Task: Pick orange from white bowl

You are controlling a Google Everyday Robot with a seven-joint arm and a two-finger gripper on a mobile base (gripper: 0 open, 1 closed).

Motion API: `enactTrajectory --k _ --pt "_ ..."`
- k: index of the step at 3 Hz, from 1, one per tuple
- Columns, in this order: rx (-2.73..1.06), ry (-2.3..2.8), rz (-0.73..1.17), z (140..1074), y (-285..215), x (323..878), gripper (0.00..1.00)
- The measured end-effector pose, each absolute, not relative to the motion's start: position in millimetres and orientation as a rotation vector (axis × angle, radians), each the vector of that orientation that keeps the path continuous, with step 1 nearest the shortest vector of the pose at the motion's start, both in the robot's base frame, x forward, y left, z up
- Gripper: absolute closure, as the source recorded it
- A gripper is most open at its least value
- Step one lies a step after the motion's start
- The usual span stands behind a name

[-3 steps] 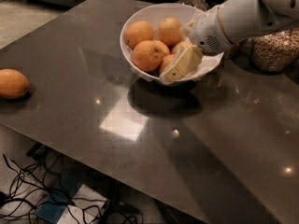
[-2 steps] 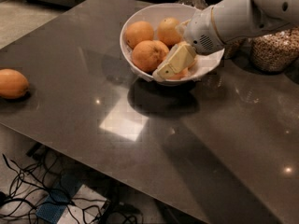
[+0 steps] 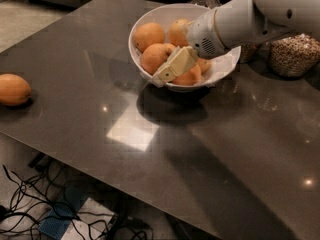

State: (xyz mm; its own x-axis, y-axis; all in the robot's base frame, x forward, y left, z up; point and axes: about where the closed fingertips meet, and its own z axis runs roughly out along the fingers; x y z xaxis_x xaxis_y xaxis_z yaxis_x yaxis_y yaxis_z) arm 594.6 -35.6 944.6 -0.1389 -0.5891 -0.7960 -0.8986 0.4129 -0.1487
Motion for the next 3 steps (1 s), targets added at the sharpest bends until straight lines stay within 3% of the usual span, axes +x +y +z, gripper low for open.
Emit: enactTrajectory --k 1,3 --pt "-1.264 1.843 0.458 942.9 -30.1 599.7 0.14" --pt "-1.253 1.872 0.411 935.1 -25.4 612.7 0.27"
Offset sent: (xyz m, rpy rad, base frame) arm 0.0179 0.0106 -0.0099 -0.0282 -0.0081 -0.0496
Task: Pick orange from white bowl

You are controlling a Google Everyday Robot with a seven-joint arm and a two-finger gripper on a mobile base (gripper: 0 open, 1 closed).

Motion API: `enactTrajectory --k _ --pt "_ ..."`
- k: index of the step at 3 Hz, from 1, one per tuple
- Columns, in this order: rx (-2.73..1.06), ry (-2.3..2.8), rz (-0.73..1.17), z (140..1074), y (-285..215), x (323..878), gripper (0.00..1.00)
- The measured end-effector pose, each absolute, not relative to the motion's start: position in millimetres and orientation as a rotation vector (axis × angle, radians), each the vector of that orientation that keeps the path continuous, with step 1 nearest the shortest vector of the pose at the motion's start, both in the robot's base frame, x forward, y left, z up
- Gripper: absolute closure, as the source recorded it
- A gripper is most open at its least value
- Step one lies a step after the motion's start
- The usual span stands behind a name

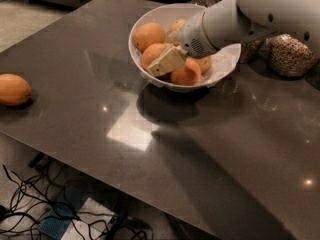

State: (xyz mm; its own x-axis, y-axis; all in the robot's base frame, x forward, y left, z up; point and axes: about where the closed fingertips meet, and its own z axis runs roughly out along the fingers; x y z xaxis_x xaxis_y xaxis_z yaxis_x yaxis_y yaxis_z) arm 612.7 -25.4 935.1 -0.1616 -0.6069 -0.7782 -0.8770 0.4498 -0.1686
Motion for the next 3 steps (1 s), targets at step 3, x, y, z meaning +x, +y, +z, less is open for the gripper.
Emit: enactTrajectory --k 3 --pt "-1.271 1.906 0.350 912.3 -16.0 639.1 0.35"
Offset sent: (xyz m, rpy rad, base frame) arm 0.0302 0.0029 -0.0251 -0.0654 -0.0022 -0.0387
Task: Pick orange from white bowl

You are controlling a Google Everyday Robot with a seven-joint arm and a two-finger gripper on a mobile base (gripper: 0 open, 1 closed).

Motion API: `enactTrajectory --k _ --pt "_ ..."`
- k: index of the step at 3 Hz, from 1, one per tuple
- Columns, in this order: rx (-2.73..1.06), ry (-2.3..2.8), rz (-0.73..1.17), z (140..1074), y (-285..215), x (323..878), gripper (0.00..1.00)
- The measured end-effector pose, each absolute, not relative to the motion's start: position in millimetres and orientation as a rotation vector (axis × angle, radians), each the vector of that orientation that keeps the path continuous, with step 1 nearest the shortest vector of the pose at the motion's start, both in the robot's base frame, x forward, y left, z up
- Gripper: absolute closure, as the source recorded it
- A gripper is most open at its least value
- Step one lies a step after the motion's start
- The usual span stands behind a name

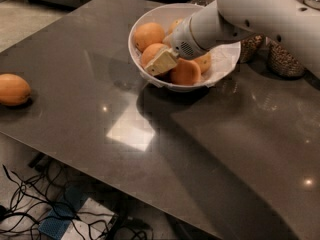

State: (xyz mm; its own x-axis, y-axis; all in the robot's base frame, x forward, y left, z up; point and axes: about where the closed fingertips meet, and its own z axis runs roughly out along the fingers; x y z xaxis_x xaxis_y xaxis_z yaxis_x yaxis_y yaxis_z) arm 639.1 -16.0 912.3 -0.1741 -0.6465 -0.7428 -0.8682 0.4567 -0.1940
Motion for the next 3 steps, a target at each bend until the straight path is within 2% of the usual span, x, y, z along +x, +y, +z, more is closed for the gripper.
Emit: enactTrajectory --k 2,3 --pt "-1.282 1.911 0.351 904.7 -11.4 646.4 0.72" --pt "-1.282 1.911 0.351 904.7 -11.4 646.4 0.96"
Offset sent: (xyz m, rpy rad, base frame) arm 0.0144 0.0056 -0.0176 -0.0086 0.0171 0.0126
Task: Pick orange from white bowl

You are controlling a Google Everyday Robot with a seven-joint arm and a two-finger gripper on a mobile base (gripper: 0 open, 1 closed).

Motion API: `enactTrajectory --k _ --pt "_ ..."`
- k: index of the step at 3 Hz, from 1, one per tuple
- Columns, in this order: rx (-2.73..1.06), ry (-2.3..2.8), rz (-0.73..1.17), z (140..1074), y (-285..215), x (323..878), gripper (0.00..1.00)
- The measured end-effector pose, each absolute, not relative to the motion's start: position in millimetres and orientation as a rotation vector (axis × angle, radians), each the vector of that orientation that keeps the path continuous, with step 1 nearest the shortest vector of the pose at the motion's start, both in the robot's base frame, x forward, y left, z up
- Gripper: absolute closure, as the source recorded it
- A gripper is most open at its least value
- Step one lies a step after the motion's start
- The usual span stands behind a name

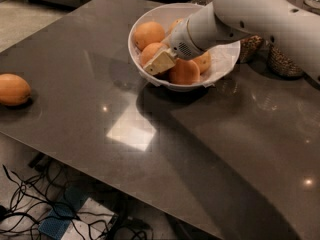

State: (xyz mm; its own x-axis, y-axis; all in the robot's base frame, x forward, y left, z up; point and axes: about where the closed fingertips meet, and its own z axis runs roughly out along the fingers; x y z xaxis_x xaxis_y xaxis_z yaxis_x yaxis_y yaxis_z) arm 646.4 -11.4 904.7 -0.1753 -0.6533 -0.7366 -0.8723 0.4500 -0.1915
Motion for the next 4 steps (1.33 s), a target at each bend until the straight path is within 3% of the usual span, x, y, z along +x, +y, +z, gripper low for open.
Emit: enactTrajectory --k 1,4 --pt "-1.279 1.894 0.401 907.9 -12.4 644.3 1.00" --pt "-1.193 1.728 0.552 969.1 -51.1 636.5 1.00"
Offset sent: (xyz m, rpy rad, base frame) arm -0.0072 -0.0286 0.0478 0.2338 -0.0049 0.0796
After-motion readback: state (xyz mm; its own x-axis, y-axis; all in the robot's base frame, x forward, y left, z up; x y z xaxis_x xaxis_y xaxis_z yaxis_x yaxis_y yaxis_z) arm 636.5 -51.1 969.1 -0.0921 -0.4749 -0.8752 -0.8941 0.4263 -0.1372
